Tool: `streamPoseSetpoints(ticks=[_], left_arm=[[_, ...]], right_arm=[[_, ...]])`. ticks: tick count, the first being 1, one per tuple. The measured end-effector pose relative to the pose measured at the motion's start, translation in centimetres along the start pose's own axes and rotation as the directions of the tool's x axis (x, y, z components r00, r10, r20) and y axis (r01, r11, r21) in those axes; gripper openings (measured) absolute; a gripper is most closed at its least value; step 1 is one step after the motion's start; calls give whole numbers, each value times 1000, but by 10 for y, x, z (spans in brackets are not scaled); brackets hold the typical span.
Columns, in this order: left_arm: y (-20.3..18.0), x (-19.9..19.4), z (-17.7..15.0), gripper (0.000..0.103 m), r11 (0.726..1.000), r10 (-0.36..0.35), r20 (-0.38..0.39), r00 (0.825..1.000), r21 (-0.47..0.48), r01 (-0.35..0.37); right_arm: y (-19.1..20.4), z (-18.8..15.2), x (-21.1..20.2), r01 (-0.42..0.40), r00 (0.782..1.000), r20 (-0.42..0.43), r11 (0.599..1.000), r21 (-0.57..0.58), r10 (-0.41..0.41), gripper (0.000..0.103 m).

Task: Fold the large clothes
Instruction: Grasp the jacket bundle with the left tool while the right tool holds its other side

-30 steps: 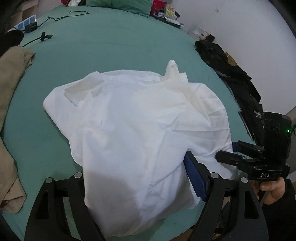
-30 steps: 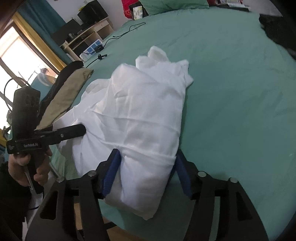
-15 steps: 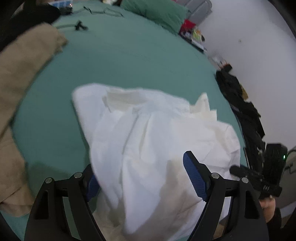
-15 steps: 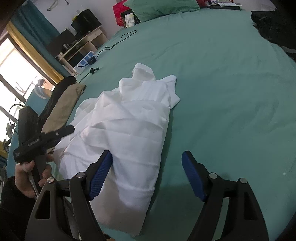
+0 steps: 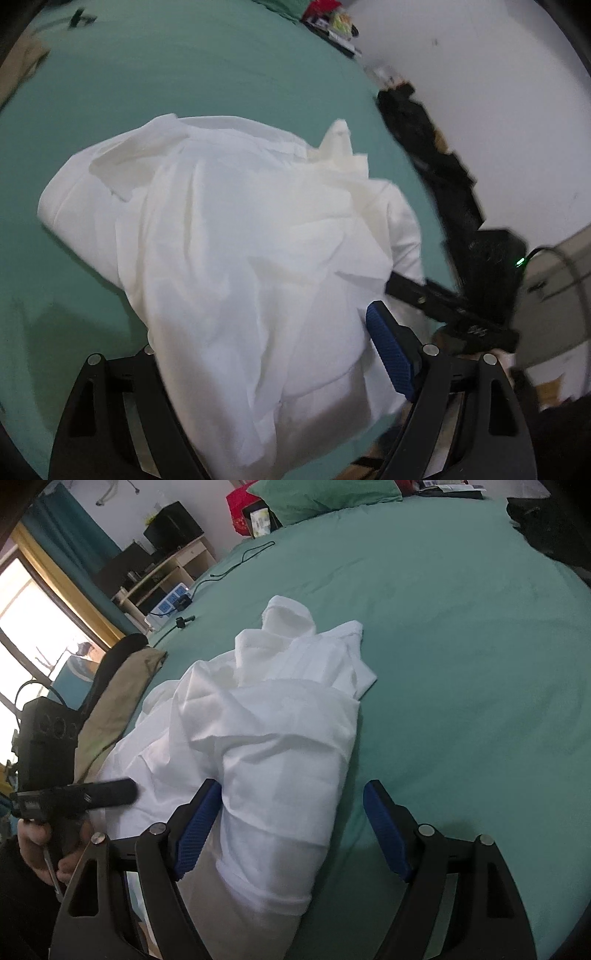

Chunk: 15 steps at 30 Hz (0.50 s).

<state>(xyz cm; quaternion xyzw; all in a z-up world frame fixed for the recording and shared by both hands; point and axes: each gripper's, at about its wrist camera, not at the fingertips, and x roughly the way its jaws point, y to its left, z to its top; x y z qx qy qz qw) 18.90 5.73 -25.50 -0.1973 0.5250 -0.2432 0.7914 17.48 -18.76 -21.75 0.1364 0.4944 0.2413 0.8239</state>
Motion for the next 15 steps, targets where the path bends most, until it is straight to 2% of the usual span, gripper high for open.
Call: streamPoseSetpoints(ticks=[4,6,7,9,11,15], left_arm=[[-19,11,-8,84,987,124,40,991,96,-128],[-18,6,-14,84,981,153,66,986,107,-159],[-18,4,-14,80,982,158,72,985,97,-164],[-19,1,-12,65,979,187,81,979,69,-192],[-17,-2,-11,41,986,157,82,984,40,-161],[-15,2,-14,29,992,124,113,986,-22,-122]], right_arm=[[5,-4,3,-55,998,-12,998,-2,55,79],[8,-6,5,-71,997,-12,997,-4,71,79],[9,-7,6,-73,997,-8,997,-5,73,77],[9,-9,8,-98,995,-3,995,13,98,66],[6,-11,10,-139,990,-1,989,54,140,54],[4,-15,13,-209,978,21,971,117,208,37]])
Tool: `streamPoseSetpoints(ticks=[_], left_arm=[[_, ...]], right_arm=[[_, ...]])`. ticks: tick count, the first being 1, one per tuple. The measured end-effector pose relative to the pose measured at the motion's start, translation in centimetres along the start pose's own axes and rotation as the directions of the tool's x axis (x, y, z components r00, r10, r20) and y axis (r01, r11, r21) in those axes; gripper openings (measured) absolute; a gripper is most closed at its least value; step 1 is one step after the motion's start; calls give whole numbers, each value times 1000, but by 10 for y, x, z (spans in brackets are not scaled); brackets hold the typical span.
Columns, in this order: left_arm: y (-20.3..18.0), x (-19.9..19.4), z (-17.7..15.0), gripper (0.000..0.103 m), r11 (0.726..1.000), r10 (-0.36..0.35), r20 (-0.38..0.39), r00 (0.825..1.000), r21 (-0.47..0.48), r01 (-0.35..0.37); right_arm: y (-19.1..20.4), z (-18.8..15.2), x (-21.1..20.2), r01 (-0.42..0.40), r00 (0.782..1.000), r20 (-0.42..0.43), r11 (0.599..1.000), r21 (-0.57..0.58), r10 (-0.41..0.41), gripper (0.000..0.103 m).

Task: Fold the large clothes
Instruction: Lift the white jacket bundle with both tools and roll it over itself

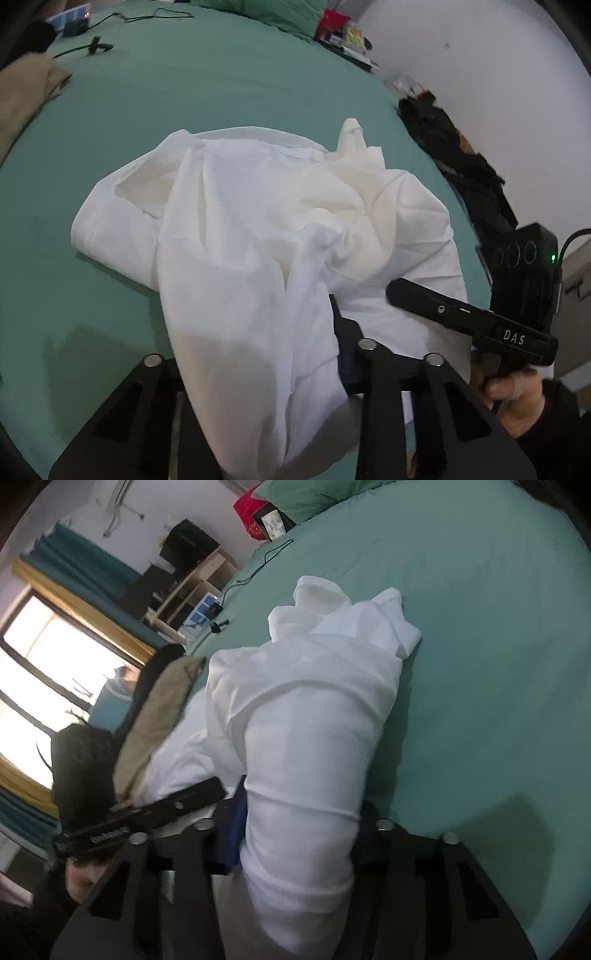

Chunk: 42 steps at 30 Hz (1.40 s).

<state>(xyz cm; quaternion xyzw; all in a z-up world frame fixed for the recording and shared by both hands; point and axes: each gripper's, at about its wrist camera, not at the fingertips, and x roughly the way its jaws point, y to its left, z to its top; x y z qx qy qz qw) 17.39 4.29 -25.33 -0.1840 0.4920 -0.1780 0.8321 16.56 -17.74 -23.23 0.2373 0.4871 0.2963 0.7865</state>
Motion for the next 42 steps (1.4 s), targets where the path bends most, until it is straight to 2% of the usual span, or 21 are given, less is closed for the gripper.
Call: streamPoseSetpoints(ticks=[2,5,9,19,25,34,42], left_arm=[[-4,-5,-1,26,1000,11,12,1000,1,-11],[-14,-16,-6,25,998,38,29,999,46,-39],[-27,-24,-6,24,998,23,50,998,53,-25],[-54,-67,7,24,996,-3,144,990,92,-10],[-64,-90,21,24,994,-14,202,979,113,-9],[-46,-139,39,24,987,33,290,956,139,-77],[3,-179,63,24,991,62,343,937,92,-99]], right_arm=[[3,-1,-2,-5,1000,9,1000,0,5,29],[22,1,-12,16,999,32,998,-66,-14,24],[49,3,-30,62,995,81,984,-165,-50,22],[72,12,-62,75,985,168,983,-169,-47,22],[98,20,-78,77,976,217,974,-212,-30,22],[146,38,-66,52,969,247,956,-287,22,22],[191,58,-31,14,970,229,923,-384,81,22]])
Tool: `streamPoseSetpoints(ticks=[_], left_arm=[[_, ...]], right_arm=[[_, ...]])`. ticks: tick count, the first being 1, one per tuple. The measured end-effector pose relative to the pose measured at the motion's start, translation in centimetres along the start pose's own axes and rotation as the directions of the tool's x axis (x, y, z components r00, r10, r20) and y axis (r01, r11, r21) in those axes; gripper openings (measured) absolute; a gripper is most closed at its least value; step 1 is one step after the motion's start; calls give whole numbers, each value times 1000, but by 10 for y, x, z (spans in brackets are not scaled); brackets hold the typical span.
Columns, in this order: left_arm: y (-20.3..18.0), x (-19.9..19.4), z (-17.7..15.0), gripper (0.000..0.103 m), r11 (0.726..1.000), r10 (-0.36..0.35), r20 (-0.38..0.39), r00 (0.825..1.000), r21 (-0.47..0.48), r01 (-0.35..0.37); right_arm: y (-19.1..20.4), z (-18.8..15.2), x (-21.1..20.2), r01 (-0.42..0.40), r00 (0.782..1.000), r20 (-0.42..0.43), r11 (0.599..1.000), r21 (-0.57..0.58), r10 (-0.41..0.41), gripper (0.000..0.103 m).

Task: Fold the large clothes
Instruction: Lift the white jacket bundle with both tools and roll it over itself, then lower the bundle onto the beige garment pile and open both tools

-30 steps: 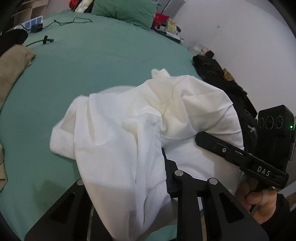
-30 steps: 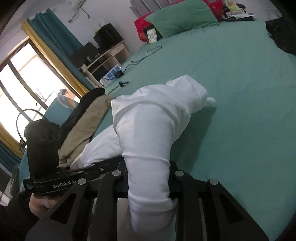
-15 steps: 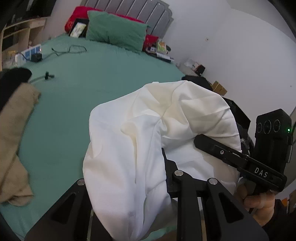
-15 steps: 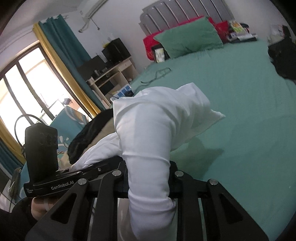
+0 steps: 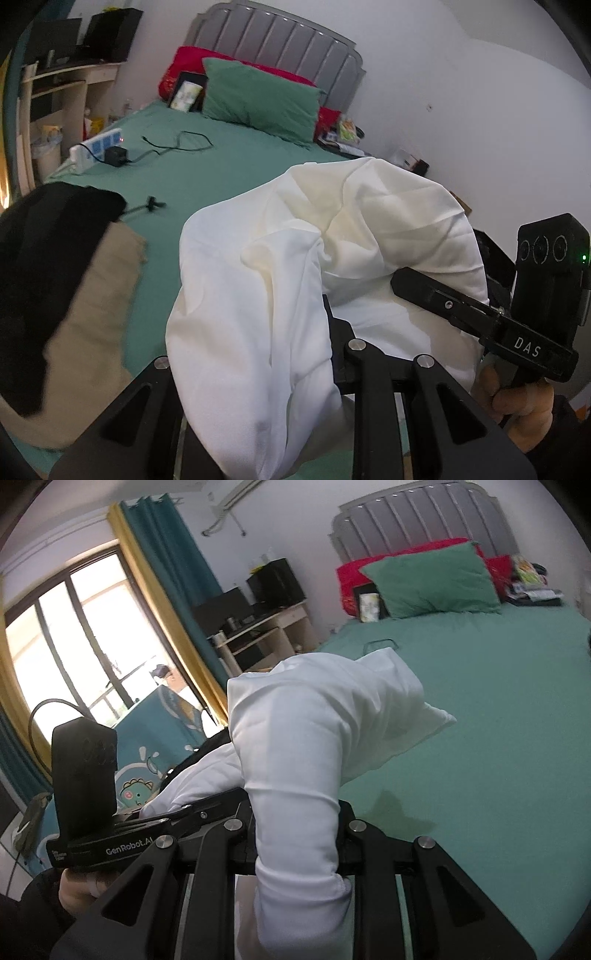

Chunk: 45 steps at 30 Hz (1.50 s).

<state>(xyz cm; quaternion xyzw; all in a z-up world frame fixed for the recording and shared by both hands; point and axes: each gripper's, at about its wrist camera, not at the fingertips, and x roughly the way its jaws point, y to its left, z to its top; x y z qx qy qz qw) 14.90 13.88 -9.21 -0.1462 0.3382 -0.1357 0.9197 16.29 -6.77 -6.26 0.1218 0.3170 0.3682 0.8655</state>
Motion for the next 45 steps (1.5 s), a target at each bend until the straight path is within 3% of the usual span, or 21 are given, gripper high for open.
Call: streamPoseSetpoints(ticks=[11,19,22,24,27,29,32,36,42,45], left_arm=[[67,7,27,24,998,55,18,998,-6,-55],[105,51,27,24,995,96,-41,995,5,-96],[116,77,16,25,992,125,-115,986,39,-121],[127,92,5,27,991,136,-164,977,6,-137],[139,116,-14,34,973,225,-259,939,12,-230],[136,118,-18,36,971,239,-249,939,41,-236],[136,117,-16,39,970,240,-253,937,31,-240],[128,104,-16,41,959,279,-228,933,16,-282],[111,62,-9,42,937,349,-85,933,19,-348],[124,70,-12,52,926,374,-136,918,-1,-377]], right_arm=[[10,7,58,-71,997,-24,997,-42,70,22],[-16,-13,104,-107,993,-35,992,71,109,22],[-34,-33,124,-106,990,-74,985,133,116,22],[-45,-47,137,-91,986,-119,981,174,112,22],[-65,-73,157,-58,970,-214,966,253,114,23],[-83,-90,164,-41,958,-252,939,343,134,30],[-98,-93,162,-52,954,-249,908,415,168,31],[-90,-84,151,7,954,-282,933,359,101,40],[-83,-72,130,111,955,-294,953,282,-24,52],[-79,-67,121,184,941,-318,962,200,-114,64]])
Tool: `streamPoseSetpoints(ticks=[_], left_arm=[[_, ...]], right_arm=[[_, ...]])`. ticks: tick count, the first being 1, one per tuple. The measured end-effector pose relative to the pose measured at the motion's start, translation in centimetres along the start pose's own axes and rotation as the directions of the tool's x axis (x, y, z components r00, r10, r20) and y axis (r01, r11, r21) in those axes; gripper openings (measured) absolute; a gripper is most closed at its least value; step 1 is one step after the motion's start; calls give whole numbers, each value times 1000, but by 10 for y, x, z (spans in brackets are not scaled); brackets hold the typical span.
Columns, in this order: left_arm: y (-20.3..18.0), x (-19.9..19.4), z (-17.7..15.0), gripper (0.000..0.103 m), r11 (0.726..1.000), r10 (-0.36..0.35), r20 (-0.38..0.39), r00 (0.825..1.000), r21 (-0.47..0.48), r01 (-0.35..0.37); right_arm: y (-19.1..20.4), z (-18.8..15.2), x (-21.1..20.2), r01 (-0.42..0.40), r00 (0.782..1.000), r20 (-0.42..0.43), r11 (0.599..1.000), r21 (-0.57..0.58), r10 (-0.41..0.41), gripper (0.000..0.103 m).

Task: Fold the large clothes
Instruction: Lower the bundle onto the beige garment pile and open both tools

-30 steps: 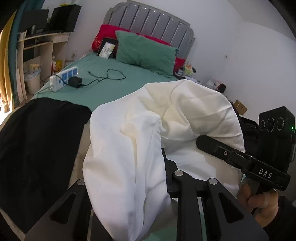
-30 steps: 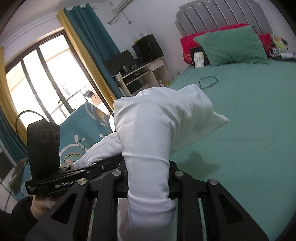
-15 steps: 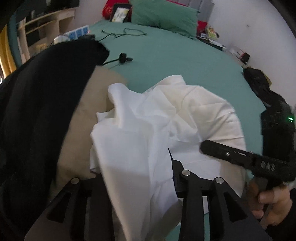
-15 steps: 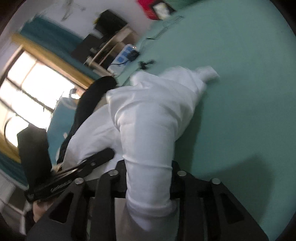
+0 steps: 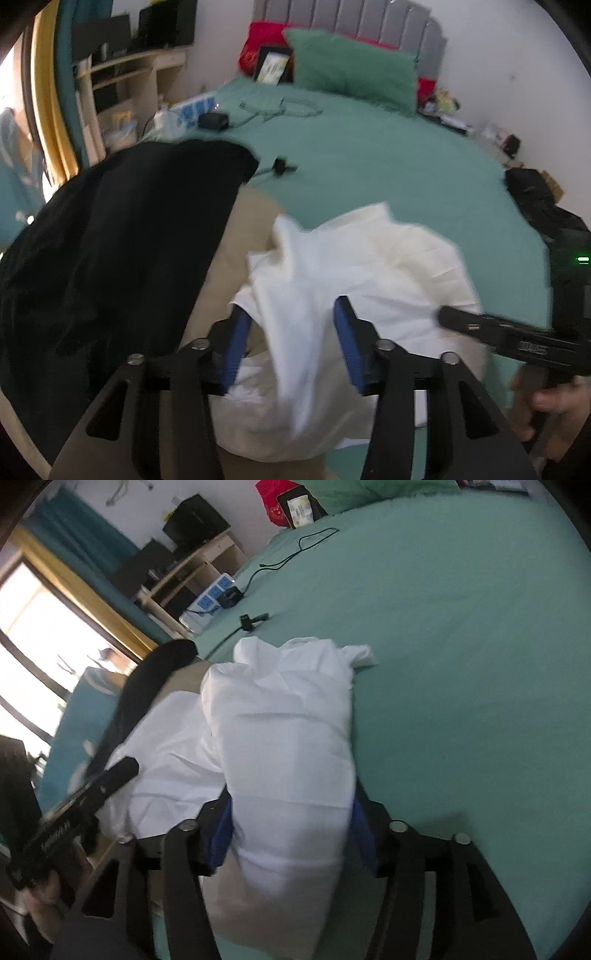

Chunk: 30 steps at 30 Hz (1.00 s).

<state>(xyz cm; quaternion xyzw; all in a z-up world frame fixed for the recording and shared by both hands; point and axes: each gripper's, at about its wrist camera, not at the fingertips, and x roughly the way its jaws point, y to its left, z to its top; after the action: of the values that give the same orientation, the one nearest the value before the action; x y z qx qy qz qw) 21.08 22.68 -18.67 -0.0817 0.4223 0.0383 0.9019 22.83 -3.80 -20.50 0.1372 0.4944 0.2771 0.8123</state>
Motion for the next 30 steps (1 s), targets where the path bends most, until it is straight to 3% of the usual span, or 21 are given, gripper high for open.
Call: streamPoseSetpoints(ticks=[2,4,8,13,16,21,24,30], left_arm=[[10,18,-6,52,999,-11,-65,998,-39,9],[9,20,-11,52,1000,8,-54,999,-9,-9],[0,14,-15,52,998,52,-47,998,27,-50],[7,-6,-20,52,998,48,-31,998,-43,-49],[3,-12,-24,52,997,72,-47,996,-26,-73],[1,-32,-34,52,993,106,-46,993,-54,-108],[2,-54,-41,52,987,111,-6,994,-119,-111],[-17,-89,-58,52,987,84,42,996,-140,-77]], right_arm=[[-2,-3,-8,77,997,-10,996,-37,-78,76],[-4,-5,-11,109,994,-22,992,-59,-110,77],[-6,-10,-19,113,992,-40,990,-90,-117,78],[-5,-10,-30,137,989,-43,987,-89,-141,78],[-3,-9,-37,170,984,-32,977,-127,-176,78],[-13,-13,-57,186,982,-25,978,-95,-189,78],[-13,-17,-67,203,978,-17,973,-105,-206,78],[-14,-34,-87,209,977,-15,970,-123,-212,78]])
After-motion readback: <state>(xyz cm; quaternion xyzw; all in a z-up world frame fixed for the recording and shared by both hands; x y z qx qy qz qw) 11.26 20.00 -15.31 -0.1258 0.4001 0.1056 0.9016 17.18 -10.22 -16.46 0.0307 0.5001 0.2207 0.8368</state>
